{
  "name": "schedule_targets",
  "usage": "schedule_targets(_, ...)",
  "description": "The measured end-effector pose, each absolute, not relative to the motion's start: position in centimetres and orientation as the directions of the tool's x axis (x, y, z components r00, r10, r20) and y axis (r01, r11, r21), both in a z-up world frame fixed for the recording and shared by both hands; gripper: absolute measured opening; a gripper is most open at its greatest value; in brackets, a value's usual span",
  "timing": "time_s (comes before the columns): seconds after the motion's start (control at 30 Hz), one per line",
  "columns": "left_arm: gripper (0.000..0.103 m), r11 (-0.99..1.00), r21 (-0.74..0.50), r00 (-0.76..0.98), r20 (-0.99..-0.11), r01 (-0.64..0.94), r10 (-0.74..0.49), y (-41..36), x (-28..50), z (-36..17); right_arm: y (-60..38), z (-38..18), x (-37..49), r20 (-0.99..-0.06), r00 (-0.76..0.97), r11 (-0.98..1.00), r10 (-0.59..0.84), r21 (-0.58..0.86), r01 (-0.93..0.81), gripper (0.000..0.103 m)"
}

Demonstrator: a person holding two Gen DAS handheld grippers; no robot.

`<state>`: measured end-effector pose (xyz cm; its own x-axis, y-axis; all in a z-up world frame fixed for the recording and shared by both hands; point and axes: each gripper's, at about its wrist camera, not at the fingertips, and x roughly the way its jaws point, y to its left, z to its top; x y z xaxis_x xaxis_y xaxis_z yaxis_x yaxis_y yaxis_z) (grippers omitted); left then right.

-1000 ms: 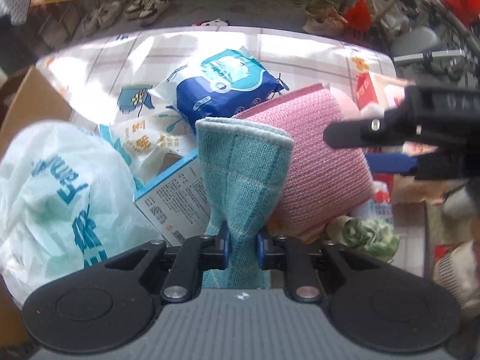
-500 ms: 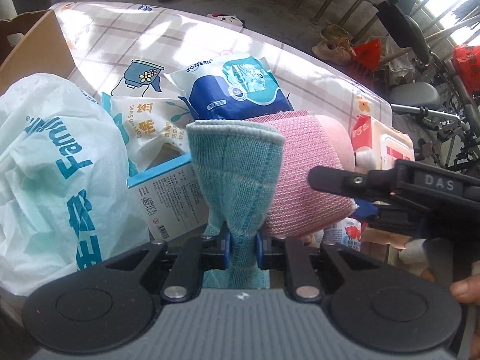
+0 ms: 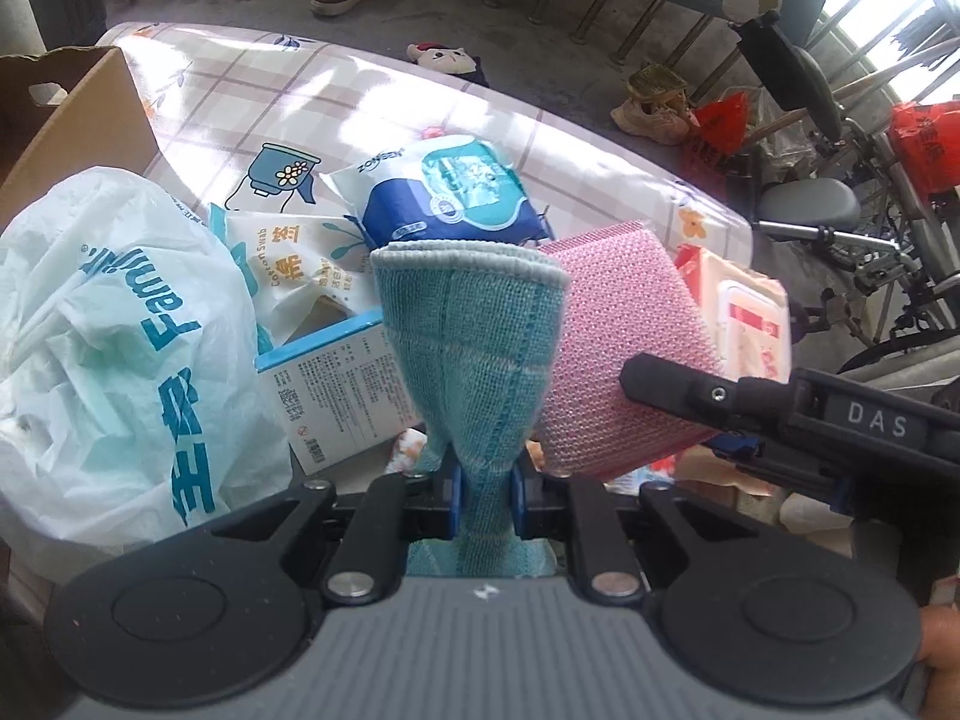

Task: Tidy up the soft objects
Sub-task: 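Lift the teal cloth with the left tool while the right tool lifts the pink cloth, then carry both cloths into the cardboard box and lower them side by side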

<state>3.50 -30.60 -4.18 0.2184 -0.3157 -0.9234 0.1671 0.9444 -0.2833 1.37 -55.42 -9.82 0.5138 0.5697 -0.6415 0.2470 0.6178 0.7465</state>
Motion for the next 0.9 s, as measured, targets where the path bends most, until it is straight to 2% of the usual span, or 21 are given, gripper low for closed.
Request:
schedule_targets(0.23, 0.015, 0.921, -0.327, 0.232, -0.898, 0.214, -0.373, -30.3, 2.7, 1.2, -55.8, -3.7, -1.4, -0.617, 0.568, 0.632, 0.545, 0.747, 0.205, 0.030)
schedule_targets(0.47, 0.015, 0.907, -0.334, 0.311, -0.860, 0.256, -0.404, -26.7, 2.7, 6.5, -53.6, 2.0, -2.3, -0.559, 0.617, 0.617, 0.554, 0.774, 0.146, 0.030)
schedule_targets(0.67, 0.015, 0.917, -0.318, 0.379, -0.839, 0.241, -0.391, -19.5, 4.6, 9.2, -47.8, 5.5, 0.4, -0.518, 0.625, 0.610, 0.583, 0.788, 0.085, 0.030)
schedule_targets(0.9, 0.016, 0.944, -0.260, 0.437, -0.839, 0.205, -0.326, -7.7, 9.8, 11.3, -36.2, 7.6, 6.9, -0.475, 0.607, 0.572, 0.637, 0.819, 0.041, 0.030)
